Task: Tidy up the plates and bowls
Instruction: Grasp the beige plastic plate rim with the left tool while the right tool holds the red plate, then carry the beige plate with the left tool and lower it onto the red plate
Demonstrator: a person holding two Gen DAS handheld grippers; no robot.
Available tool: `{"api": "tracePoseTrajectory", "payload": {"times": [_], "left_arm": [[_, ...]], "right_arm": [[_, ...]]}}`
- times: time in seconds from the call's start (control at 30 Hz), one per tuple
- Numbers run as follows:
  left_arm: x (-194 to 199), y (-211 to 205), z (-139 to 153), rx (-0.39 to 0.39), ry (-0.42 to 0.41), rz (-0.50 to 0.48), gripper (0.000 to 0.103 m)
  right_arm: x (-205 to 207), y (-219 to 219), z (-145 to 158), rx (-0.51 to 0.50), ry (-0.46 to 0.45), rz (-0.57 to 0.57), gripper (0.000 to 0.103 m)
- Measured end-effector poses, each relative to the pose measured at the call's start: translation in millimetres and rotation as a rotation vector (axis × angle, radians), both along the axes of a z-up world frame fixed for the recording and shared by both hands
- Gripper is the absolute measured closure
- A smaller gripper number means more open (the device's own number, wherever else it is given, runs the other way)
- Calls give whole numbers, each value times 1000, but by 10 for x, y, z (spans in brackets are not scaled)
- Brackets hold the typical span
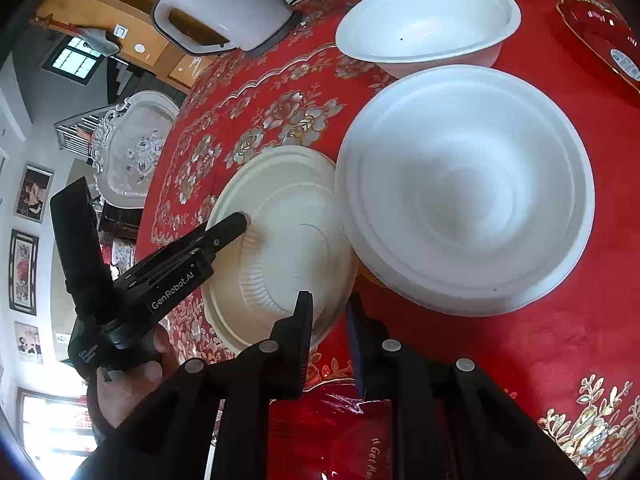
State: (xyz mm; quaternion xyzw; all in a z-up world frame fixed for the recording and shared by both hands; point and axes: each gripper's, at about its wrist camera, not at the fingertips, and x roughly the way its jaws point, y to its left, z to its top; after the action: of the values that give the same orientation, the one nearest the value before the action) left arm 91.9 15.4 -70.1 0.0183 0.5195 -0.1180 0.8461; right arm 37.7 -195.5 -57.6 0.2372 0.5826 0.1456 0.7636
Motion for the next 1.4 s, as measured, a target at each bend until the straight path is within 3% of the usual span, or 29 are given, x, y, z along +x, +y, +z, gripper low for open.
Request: {"api": "tracePoseTrajectory", "payload": {"times": [0.07,0.43,0.9,1.4], "left_arm": [[-16,-31,12,-2,3,-7,86],[-125,-84,64,57,-34,-8,87],[-140,13,72,52,-27,9,87],[-218,250,307,54,-69,64,87]], "right_arm": [[-6,31,8,3,0,5,86],[-27,48,0,-14,-10,0,86],[-15,102,-15,5,-11,15,86],[91,333,148,7,-34,52,85]]}}
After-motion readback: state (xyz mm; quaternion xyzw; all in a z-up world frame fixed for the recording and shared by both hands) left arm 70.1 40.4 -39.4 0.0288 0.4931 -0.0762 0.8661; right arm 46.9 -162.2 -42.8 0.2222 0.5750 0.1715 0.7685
